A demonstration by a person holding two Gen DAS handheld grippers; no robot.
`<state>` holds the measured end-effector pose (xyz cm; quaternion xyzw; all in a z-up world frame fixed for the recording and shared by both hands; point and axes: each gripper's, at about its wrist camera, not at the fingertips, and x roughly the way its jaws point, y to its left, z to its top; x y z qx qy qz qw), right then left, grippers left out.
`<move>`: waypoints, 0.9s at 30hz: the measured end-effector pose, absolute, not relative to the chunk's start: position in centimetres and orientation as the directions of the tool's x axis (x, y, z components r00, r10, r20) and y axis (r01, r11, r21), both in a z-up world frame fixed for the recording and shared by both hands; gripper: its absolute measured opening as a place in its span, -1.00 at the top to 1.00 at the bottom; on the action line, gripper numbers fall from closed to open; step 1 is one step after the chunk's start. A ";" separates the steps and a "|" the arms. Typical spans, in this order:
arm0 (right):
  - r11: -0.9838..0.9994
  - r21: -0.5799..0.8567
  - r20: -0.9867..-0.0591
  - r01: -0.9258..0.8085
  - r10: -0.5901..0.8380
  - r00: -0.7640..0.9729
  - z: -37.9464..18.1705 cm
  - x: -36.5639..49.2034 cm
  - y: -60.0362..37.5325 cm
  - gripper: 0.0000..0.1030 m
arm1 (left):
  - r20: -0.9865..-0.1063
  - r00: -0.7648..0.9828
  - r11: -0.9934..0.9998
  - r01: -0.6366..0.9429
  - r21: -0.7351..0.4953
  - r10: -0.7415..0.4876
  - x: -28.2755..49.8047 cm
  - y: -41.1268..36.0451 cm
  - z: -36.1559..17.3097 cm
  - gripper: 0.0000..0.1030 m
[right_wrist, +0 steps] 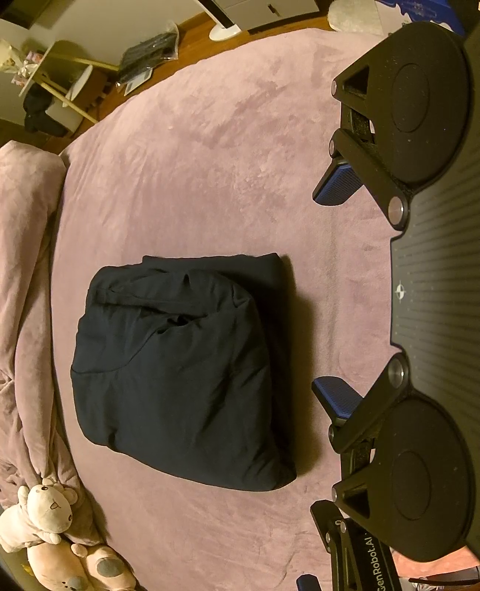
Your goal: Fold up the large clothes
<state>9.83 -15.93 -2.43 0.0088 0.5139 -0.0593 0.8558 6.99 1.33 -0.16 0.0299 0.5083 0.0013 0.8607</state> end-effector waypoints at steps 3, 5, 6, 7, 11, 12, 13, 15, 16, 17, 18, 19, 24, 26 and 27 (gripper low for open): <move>0.993 -0.045 -0.881 0.111 -0.092 0.464 -2.4 9.8 -15.9 -0.93 | -0.875 0.483 0.998 0.028 0.052 0.032 6.9 1.3 -0.1 -0.95; 0.993 -0.045 -0.881 0.111 -0.092 0.464 -2.4 9.7 -16.0 -0.93 | -0.875 0.483 0.998 0.029 0.051 0.031 7.0 1.3 -0.1 -0.95; 0.993 -0.044 -0.881 0.111 -0.091 0.464 -2.4 9.7 -16.0 -0.93 | -0.875 0.483 0.998 0.029 0.051 0.031 7.0 1.3 -0.1 -0.95; 0.993 -0.043 -0.881 0.111 -0.091 0.465 -2.3 9.7 -16.0 -0.93 | -0.875 0.483 0.998 0.030 0.051 0.031 7.0 1.3 -0.1 -0.95; 0.993 -0.044 -0.880 0.112 -0.091 0.465 -2.3 9.7 -16.0 -0.93 | -0.876 0.481 0.998 0.032 0.049 0.028 6.9 1.3 0.1 -0.95; 0.993 -0.044 -0.881 0.112 -0.091 0.465 -2.3 9.7 -16.0 -0.93 | -0.877 0.481 0.998 0.032 0.048 0.027 6.9 1.3 0.1 -0.95; 0.993 -0.043 -0.881 0.113 -0.091 0.465 -2.3 9.6 -16.0 -0.93 | -0.876 0.482 0.998 0.032 0.047 0.026 6.9 1.3 0.2 -0.95; 0.993 -0.043 -0.880 0.114 -0.092 0.466 -2.2 9.6 -16.0 -0.93 | -0.875 0.484 0.998 0.033 0.046 0.024 6.8 1.3 0.2 -0.95; 0.992 -0.043 -0.879 0.116 -0.093 0.467 -2.2 9.6 -16.0 -0.93 | -0.875 0.484 0.998 0.033 0.046 0.024 6.8 1.3 0.2 -0.95; 0.992 -0.043 -0.878 0.117 -0.094 0.469 -2.1 9.5 -16.1 -0.93 | -0.874 0.485 0.998 0.034 0.046 0.024 6.8 1.3 0.2 -0.95; 0.992 -0.043 -0.878 0.117 -0.093 0.469 -2.1 9.5 -16.1 -0.93 | -0.874 0.485 0.998 0.034 0.046 0.024 6.8 1.3 0.2 -0.95; 0.992 -0.043 -0.878 0.116 -0.093 0.469 -2.1 9.5 -16.1 -0.93 | -0.874 0.485 0.998 0.034 0.046 0.024 6.8 1.3 0.2 -0.95; 0.992 -0.041 -0.878 0.116 -0.091 0.469 -2.1 9.4 -16.1 -0.93 | -0.874 0.486 0.998 0.032 0.046 0.024 6.8 1.2 0.3 -0.95; 0.992 -0.041 -0.878 0.117 -0.092 0.470 -2.1 9.4 -16.1 -0.93 | -0.873 0.487 0.999 0.032 0.044 0.023 6.7 1.2 0.3 -0.95; 0.992 -0.041 -0.878 0.116 -0.091 0.471 -2.0 9.4 -16.1 -0.93 | -0.873 0.488 0.999 0.032 0.043 0.022 6.7 1.2 0.3 -0.95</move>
